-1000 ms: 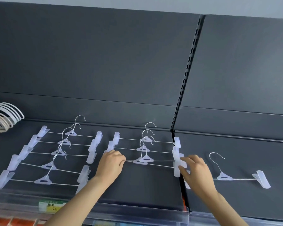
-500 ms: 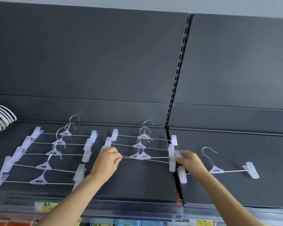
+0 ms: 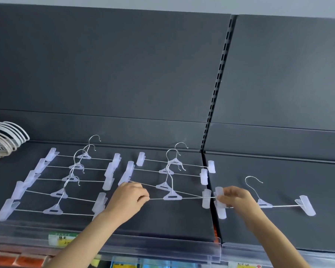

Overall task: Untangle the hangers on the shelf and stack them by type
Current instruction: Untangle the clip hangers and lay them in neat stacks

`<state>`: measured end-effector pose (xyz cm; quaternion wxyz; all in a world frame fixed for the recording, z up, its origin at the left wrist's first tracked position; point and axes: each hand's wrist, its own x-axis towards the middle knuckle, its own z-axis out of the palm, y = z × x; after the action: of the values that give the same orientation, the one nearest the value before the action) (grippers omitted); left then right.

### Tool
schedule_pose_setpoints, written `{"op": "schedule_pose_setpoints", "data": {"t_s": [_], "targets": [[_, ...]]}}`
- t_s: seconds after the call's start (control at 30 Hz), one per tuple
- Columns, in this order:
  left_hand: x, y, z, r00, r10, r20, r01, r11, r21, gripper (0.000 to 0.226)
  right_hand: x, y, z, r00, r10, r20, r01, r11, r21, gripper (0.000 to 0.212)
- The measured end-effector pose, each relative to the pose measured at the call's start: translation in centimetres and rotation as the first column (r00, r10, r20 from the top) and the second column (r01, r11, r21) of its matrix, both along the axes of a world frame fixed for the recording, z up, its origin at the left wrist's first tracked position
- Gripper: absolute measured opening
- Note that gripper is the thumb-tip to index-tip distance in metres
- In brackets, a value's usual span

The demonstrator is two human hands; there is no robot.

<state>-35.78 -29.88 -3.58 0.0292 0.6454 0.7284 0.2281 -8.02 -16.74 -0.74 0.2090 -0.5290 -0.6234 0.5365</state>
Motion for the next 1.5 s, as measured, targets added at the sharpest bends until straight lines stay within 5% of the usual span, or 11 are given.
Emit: {"op": "schedule_pose_setpoints", "data": {"t_s": [0.27, 0.37, 0.43, 0.5, 0.57, 0.67, 0.93, 1.13, 1.3, 1.5], "targets": [[0.6, 0.5, -0.3, 0.997, -0.076, -0.010, 0.075, 0.994, -0.075, 0.020, 1.2, -2.3, -1.0, 0.999, -0.048, -0.009, 0.048, 0.999, 0.015, 0.014], [1.3, 1.0, -0.4, 0.996, -0.088, -0.014, 0.086, 0.988, -0.130, 0.022, 1.5, -2.0, -0.7, 0.997, -0.074, 0.017, 0.071, 0.990, 0.122, 0.010], [1.3, 1.2, -0.5, 0.997, -0.067, 0.027, 0.070, 0.986, -0.151, 0.022, 2.3, -0.9, -0.7, 0.978, -0.127, 0.163, 0.075, 0.953, 0.292, 0.008], [1.0, 1.1, -0.6, 0.998, -0.024, 0.064, 0.036, 0.982, -0.184, 0.024, 3.7, 0.8, -1.3, 0.867, -0.140, 0.478, -0.099, 0.892, 0.441, 0.025], [0.8, 1.1, -0.5, 0.996, 0.012, 0.086, 0.008, 0.972, -0.236, 0.025, 5.4, 2.3, -1.9, 0.665, -0.142, 0.733, -0.289, 0.856, 0.429, 0.039], [0.8, 1.2, -0.2, 0.991, 0.026, 0.132, 0.010, 0.965, -0.261, 0.018, 8.3, 4.0, -2.5, 0.576, -0.228, 0.785, -0.249, 0.865, 0.435, 0.046], [3.1, 2.6, 0.3, 0.977, 0.058, 0.207, 0.003, 0.958, -0.287, 0.034, 11.9, 5.9, -2.9, 0.706, -0.080, 0.703, -0.304, 0.863, 0.403, 0.031], [4.0, 3.0, -0.5, 0.952, 0.047, 0.302, 0.032, 0.967, -0.253, 0.053, 10.9, 5.1, -3.3, 0.758, 0.031, 0.652, -0.418, 0.789, 0.449, 0.044], [3.9, 3.1, -0.8, 0.951, -0.040, 0.306, 0.126, 0.955, -0.268, 0.043, 10.9, 5.5, -4.8, 0.813, -0.057, 0.579, -0.385, 0.694, 0.609, 0.023], [5.3, 4.6, -1.7, 0.945, 0.009, 0.326, 0.045, 0.986, -0.159, 0.043, 11.1, 5.4, -3.7, 0.842, -0.183, 0.508, -0.199, 0.770, 0.607, 0.017]]}}
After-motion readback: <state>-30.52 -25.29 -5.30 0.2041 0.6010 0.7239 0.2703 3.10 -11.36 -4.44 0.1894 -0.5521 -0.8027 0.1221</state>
